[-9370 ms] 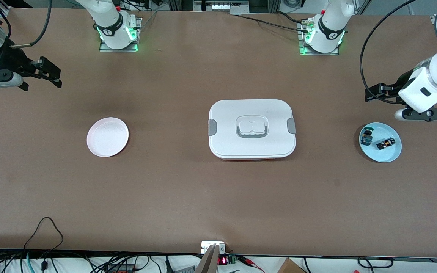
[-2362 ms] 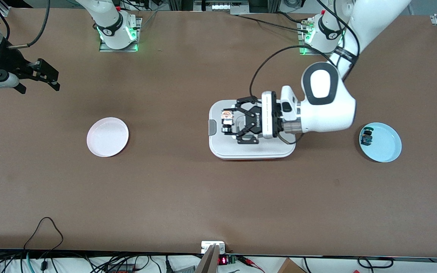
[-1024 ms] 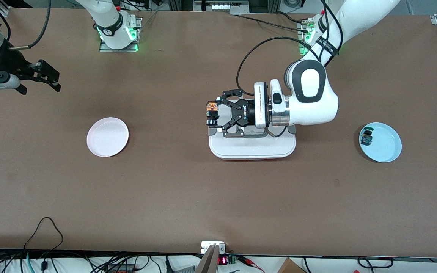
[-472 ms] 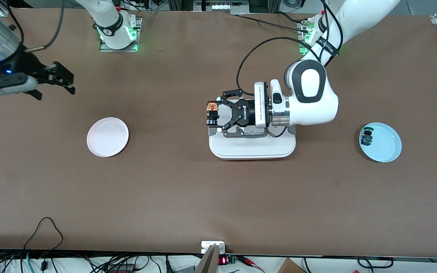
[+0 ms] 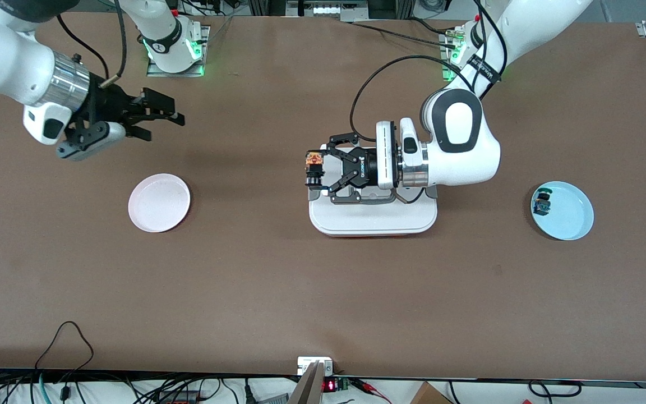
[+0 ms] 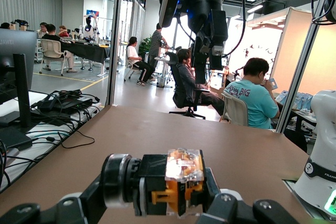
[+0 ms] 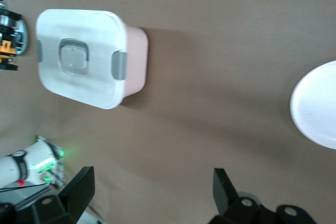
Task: Transfer orange switch to right arm and place
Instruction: 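Reach the right gripper toward the orange switch held by the left gripper, then close the right gripper on the orange switch, then pull the switch away with the right gripper while the left gripper releases, then carry the switch over the white plate while the left gripper withdraws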
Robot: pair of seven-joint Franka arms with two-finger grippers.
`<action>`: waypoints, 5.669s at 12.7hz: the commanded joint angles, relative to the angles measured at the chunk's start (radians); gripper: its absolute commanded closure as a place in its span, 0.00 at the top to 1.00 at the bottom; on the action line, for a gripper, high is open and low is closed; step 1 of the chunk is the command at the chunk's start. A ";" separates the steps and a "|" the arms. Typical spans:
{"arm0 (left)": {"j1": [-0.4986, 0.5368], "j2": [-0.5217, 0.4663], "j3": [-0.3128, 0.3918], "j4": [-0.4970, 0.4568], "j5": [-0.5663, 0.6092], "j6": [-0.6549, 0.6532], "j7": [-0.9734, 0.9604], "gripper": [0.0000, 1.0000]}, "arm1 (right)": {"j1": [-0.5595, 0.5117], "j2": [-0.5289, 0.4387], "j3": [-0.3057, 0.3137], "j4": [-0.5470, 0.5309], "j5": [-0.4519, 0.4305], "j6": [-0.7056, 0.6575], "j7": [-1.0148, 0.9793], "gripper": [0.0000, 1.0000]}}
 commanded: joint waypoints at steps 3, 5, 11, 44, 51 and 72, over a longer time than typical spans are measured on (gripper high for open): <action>0.019 0.001 -0.018 -0.004 -0.034 0.000 0.040 0.00 | 0.011 0.146 -0.008 -0.005 0.436 0.026 -0.157 1.00; 0.019 0.001 -0.018 -0.004 -0.034 0.000 0.040 0.00 | 0.010 0.242 -0.008 -0.009 0.678 0.015 -0.290 1.00; 0.019 0.001 -0.018 -0.003 -0.034 0.000 0.040 0.00 | 0.057 0.413 -0.006 -0.044 1.127 0.019 -0.616 1.00; 0.050 -0.012 -0.017 -0.004 -0.068 -0.075 0.041 1.00 | 0.182 0.398 -0.022 -0.033 1.364 0.195 -0.585 0.00; 0.195 0.002 -0.002 -0.044 0.175 -0.281 -0.063 1.00 | -0.149 0.389 -0.022 0.072 0.654 -0.163 -0.492 0.00; 0.401 -0.053 -0.018 0.284 1.400 -1.157 -1.490 1.00 | -0.157 0.014 -0.028 -0.488 -0.470 0.551 -0.012 0.00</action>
